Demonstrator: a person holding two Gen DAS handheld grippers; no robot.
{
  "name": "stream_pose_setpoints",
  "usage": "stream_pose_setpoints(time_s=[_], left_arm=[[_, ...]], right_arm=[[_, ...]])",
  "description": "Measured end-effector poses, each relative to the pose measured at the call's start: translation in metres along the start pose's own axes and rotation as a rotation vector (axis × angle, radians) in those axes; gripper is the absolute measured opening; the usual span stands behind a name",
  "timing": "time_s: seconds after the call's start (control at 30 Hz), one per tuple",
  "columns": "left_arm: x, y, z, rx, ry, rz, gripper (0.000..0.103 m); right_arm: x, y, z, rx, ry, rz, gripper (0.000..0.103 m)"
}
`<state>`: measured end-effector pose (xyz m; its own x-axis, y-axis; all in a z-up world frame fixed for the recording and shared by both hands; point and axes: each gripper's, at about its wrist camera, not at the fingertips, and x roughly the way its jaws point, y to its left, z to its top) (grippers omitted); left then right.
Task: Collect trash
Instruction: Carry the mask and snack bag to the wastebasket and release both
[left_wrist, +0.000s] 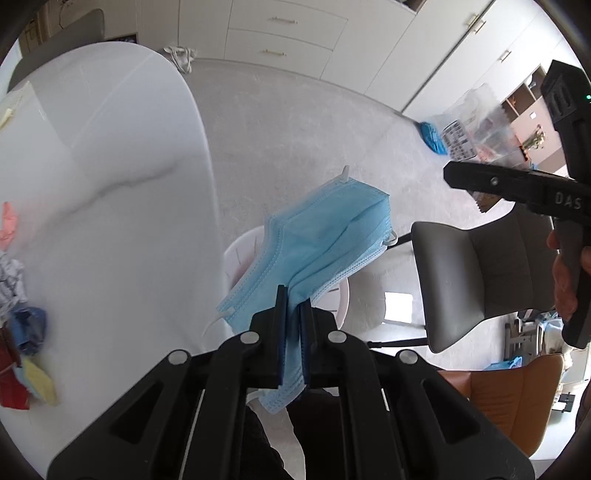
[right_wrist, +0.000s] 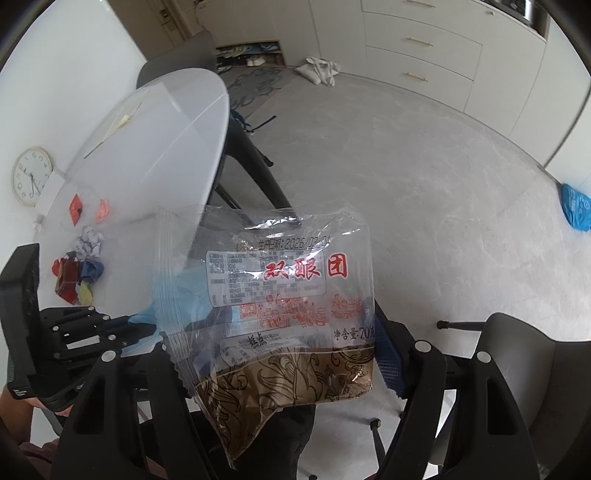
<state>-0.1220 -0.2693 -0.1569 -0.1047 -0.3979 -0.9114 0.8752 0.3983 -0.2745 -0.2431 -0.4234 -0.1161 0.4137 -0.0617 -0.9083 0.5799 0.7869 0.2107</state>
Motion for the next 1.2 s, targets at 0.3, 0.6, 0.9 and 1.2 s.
stream_pose_setpoints(time_s=[0.3,0.6,0.9,1.2], left_arm=[[0.027,-0.017,0.010,-0.007,0.062,0.001,0.043],[0.009,-0.007,0.001,-0.063,0.024,0.011,0.074],[-0.067,0.026,-0.008,-0.210,-0.101,0.101,0.092],[-0.130,0.081,-0.038,-0.418,-0.208,0.202,0.095]], right_arm=[[0.001,-0.022,-0.003,0.017,0.000,0.024,0.073],[0.007,-0.023,-0.006,0.007,0.018,0.035,0.073],[0.029,-0.001,-0.017,-0.051,0.077,0.054,0.074],[0.075,0.037,-0.027,-0.120,0.173,0.042,0.095]])
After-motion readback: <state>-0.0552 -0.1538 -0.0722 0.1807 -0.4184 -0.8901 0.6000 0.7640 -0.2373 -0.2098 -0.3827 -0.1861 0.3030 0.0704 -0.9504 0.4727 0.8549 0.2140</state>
